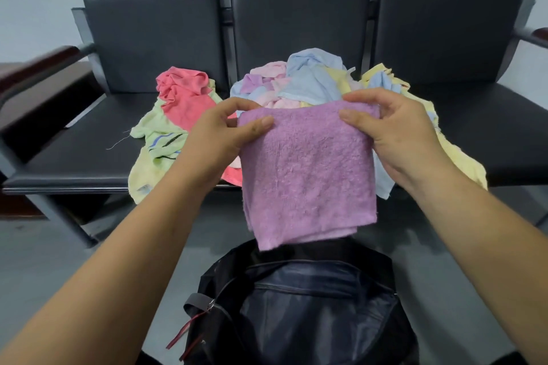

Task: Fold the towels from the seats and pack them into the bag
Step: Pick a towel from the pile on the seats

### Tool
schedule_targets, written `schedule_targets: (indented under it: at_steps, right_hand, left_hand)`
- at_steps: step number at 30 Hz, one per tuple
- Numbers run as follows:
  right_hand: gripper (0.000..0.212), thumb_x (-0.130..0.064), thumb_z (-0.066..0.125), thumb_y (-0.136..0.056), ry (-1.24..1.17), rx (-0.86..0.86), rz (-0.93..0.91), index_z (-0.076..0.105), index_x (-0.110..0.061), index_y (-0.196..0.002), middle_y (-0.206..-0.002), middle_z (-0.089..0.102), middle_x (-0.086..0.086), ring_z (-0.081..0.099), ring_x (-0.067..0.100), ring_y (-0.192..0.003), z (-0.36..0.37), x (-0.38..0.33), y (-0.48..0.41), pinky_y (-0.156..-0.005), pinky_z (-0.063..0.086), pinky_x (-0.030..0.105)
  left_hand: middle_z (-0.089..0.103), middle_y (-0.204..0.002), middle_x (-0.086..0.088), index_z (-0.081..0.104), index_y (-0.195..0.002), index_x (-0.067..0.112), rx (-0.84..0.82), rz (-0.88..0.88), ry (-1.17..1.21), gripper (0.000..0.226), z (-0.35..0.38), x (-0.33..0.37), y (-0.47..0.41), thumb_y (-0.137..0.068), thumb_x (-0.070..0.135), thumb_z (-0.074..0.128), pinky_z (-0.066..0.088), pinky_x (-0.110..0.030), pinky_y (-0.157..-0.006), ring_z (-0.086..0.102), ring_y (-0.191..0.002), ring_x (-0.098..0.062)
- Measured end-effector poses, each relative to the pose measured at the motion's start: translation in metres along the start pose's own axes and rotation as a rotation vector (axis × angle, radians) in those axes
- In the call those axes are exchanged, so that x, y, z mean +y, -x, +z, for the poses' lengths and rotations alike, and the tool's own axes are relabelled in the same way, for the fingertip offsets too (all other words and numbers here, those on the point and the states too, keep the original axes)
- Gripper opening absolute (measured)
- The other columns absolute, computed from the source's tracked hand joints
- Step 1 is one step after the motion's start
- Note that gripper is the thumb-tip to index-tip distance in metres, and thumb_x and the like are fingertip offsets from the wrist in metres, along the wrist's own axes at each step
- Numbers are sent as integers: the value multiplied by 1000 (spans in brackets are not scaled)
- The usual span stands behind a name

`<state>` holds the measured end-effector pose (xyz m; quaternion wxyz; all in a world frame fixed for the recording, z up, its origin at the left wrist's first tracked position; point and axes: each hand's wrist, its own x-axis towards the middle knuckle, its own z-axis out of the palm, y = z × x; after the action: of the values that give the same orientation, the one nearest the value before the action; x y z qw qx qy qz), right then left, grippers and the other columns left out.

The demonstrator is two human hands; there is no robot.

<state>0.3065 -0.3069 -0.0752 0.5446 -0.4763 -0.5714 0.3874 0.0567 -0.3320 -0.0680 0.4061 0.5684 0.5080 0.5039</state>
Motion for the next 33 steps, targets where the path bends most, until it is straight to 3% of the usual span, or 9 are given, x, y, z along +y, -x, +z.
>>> schedule_targets:
  at_steps: [3,6,10,13,17,21,24,30,33]
  right_hand:
    - [48,-33,96,-57,-197,-125,98,80,-26,-101,-131,66,2,59,18,-128,-4,0,-2,-106,51,38]
    - [61,-20,94,-59,-82,-293,104,73,-23,-116,-136,62,4,61,17,-125,-9,-8,4,-104,52,36]
    - [54,-20,86,-78,534,-169,-86,64,-30,-127,-128,61,-13,56,8,-123,-6,-15,13,-110,43,30]
    - [48,-24,83,-82,514,-58,-99,60,-26,-125,-125,63,-7,59,13,-117,-2,-14,14,-104,48,34]
    - [19,-26,78,-87,460,-5,-182,67,-25,-103,-107,68,-6,63,9,-98,-2,-12,11,-88,54,28]
    - [11,-26,78,-87,24,-91,-26,69,-22,-92,-90,71,-10,68,10,-90,4,-1,9,-81,55,28]
    - [10,-16,72,-92,-249,-82,125,63,-14,-95,-83,73,-3,71,12,-80,20,28,7,-72,57,28]
    - [22,-20,76,-90,-223,-62,331,61,-10,-104,-105,72,17,71,23,-92,44,126,25,-83,58,39]
    - [14,-15,74,-91,-170,-64,441,60,-15,-89,-93,69,10,67,19,-84,49,177,41,-77,53,33]
  left_hand:
    - [75,-99,4,69,-110,21,-130,-25,121,47,-8,0,0,-67,23,88,56,-23,-74,71,-89,-11]
    - [71,-113,9,70,-119,26,-160,69,-271,52,-15,1,1,-71,21,91,54,-24,-86,67,-102,-6]
    - [69,-92,19,73,-110,26,-16,236,-580,34,-11,-2,2,-79,20,84,52,-25,-77,63,-82,3]
    - [62,-67,22,72,-95,26,28,289,-564,16,-9,-7,3,-81,25,82,43,-23,-62,57,-61,1]
    - [57,-90,7,63,-83,40,94,344,-477,17,-12,-16,0,-85,32,78,47,-26,-78,58,-81,-16]
    - [62,-88,8,63,-95,27,11,254,-91,4,-5,-27,-1,-99,28,63,47,-23,-73,58,-83,-5]
    - [57,-78,13,60,-96,21,50,169,-69,13,7,-52,-7,-103,30,54,40,-19,-62,51,-71,-1]
    - [56,-83,13,62,-96,18,81,-75,-238,25,19,-150,-1,-105,37,49,40,-22,-71,49,-73,6]
    - [61,-88,8,61,-102,14,23,-241,-237,30,26,-206,11,-104,41,49,43,-30,-76,53,-80,-4]
